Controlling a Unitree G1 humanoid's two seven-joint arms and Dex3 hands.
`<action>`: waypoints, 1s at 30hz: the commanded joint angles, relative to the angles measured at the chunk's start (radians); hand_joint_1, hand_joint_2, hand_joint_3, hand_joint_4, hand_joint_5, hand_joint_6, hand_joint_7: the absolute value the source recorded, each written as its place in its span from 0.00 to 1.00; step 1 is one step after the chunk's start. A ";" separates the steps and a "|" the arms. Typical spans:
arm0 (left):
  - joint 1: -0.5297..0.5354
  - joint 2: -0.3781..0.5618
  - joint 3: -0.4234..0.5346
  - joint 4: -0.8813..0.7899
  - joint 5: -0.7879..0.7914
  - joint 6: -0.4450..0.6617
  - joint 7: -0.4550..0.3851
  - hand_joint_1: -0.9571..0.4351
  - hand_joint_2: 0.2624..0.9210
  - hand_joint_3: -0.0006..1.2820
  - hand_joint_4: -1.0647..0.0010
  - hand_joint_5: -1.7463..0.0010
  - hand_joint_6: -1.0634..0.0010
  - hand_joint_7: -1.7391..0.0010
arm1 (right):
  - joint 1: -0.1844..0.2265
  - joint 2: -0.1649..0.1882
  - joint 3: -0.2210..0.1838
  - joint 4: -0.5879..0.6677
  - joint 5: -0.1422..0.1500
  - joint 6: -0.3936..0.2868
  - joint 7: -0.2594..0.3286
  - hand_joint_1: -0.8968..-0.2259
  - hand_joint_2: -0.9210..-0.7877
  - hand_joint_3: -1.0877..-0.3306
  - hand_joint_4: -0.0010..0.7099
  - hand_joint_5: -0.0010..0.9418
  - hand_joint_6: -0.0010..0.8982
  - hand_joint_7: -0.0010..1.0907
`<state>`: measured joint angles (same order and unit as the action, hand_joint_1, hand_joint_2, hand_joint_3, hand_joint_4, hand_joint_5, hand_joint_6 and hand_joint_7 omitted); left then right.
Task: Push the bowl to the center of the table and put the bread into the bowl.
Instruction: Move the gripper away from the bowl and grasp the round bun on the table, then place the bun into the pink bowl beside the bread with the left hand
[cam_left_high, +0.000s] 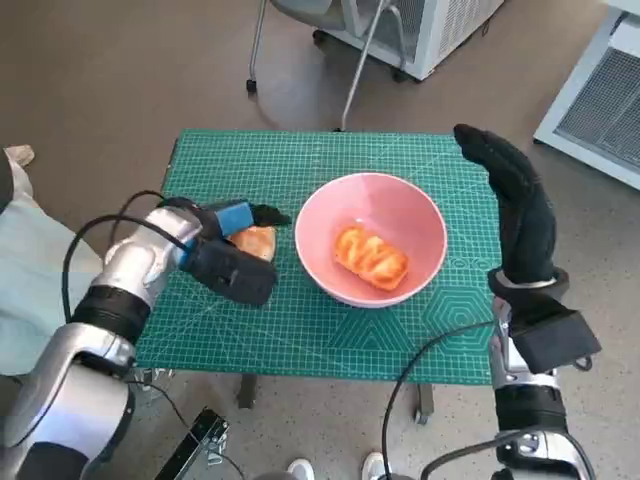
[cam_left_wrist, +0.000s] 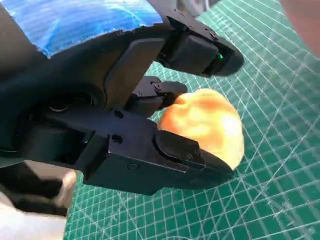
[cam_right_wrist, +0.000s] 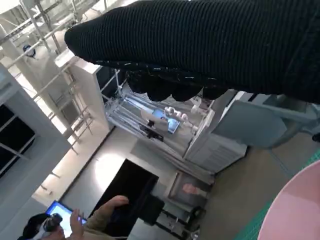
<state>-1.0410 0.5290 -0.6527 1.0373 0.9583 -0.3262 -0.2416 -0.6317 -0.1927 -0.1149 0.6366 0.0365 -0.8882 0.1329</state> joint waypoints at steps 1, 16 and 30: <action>-0.038 0.017 -0.041 0.041 0.039 -0.041 0.071 0.69 1.00 0.16 0.60 0.27 0.45 0.38 | 0.031 0.003 -0.004 0.001 -0.015 0.010 -0.023 0.46 0.00 0.47 0.62 0.01 0.13 0.76; -0.086 0.054 0.004 0.076 -0.025 -0.014 0.047 0.69 1.00 0.07 0.45 0.28 0.37 0.34 | 0.031 0.004 0.001 0.006 -0.037 0.016 -0.051 0.45 0.00 0.48 0.63 0.01 0.14 0.75; -0.118 0.140 0.125 -0.109 -0.126 -0.011 -0.037 0.69 1.00 0.06 0.41 0.27 0.36 0.38 | 0.026 0.006 0.008 0.005 -0.022 0.025 -0.034 0.45 0.00 0.47 0.63 0.01 0.14 0.75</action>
<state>-1.1332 0.6420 -0.5682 1.0000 0.8720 -0.3396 -0.2543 -0.6231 -0.1913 -0.1107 0.6354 0.0023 -0.8779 0.0893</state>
